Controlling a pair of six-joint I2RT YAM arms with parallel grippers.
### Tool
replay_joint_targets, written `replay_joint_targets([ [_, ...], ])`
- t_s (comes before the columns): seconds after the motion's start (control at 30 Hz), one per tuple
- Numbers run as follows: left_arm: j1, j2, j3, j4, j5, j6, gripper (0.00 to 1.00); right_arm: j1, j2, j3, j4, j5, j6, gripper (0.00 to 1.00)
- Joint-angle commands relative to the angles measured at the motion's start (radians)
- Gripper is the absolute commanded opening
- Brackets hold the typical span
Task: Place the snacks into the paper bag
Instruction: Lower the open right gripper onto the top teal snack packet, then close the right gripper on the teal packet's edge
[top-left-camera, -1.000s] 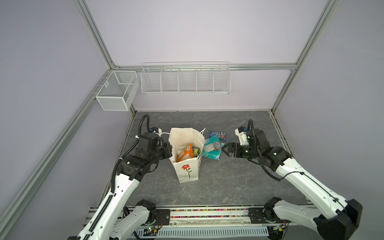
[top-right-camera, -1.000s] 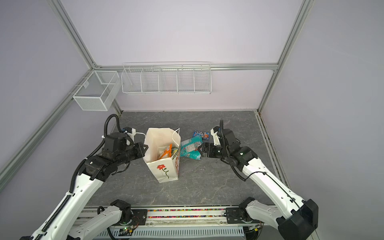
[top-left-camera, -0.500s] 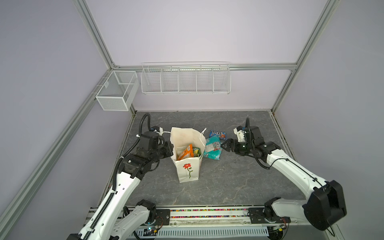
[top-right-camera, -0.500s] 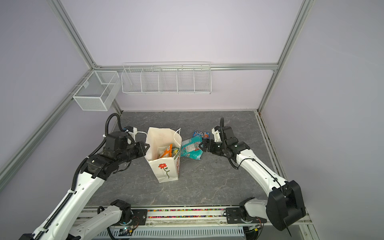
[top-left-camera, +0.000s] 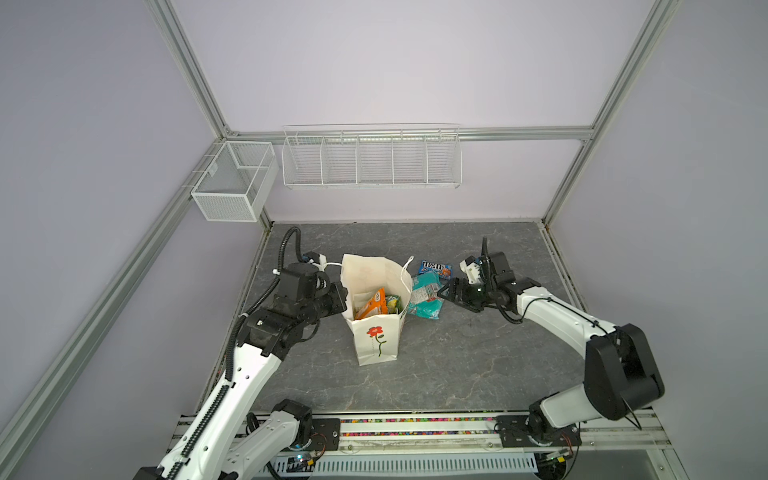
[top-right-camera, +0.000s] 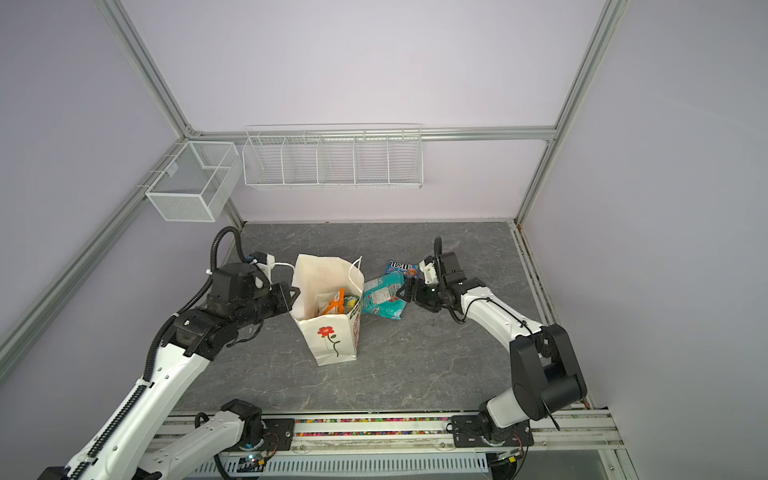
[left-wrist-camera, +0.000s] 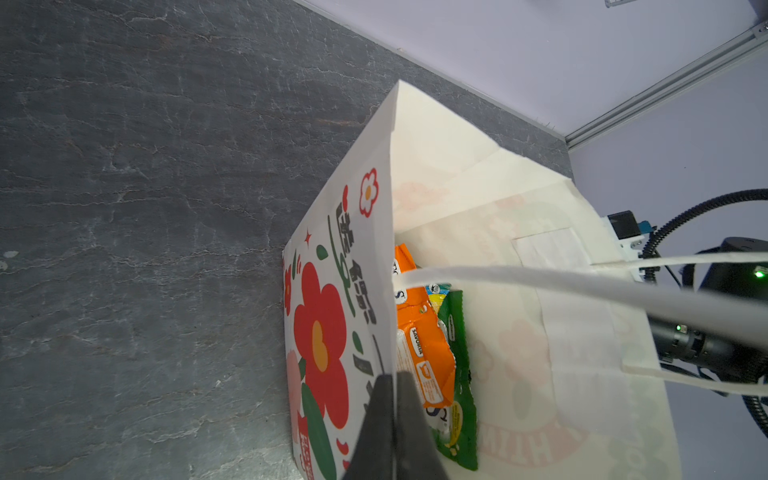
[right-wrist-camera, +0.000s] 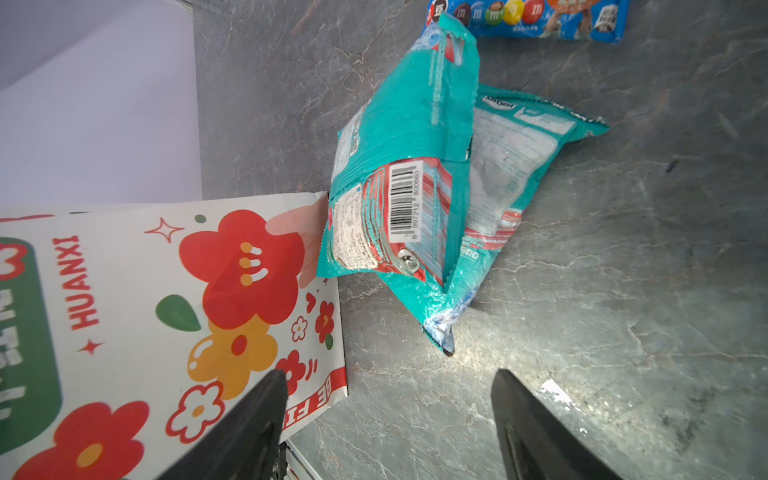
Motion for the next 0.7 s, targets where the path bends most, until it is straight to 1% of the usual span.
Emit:
replay_joint_targets([
  [0.0,0.005,-0.01,-0.008,0.036,0.001,-0.013,0.0,-0.011,0.034,0.032,0.03,-0.03,-0.006,0.77],
  [0.13,0.005,-0.012,-0.007,0.031,0.0,-0.012,0.0,-0.014,0.078,0.043,0.054,-0.054,0.006,0.69],
  [0.23,0.005,-0.012,-0.005,0.028,0.001,-0.012,0.0,-0.014,0.103,0.054,0.072,-0.063,0.017,0.66],
  [0.3,0.005,-0.013,-0.005,0.026,0.001,-0.012,0.0,-0.014,0.123,0.064,0.077,-0.063,0.021,0.62],
  [0.5,0.005,-0.012,-0.003,0.028,0.006,-0.014,0.0,-0.014,0.186,0.107,0.083,-0.068,0.029,0.56],
  [0.67,0.005,-0.018,-0.002,0.022,0.003,-0.013,0.0,-0.014,0.219,0.114,0.091,-0.068,0.032,0.53],
])
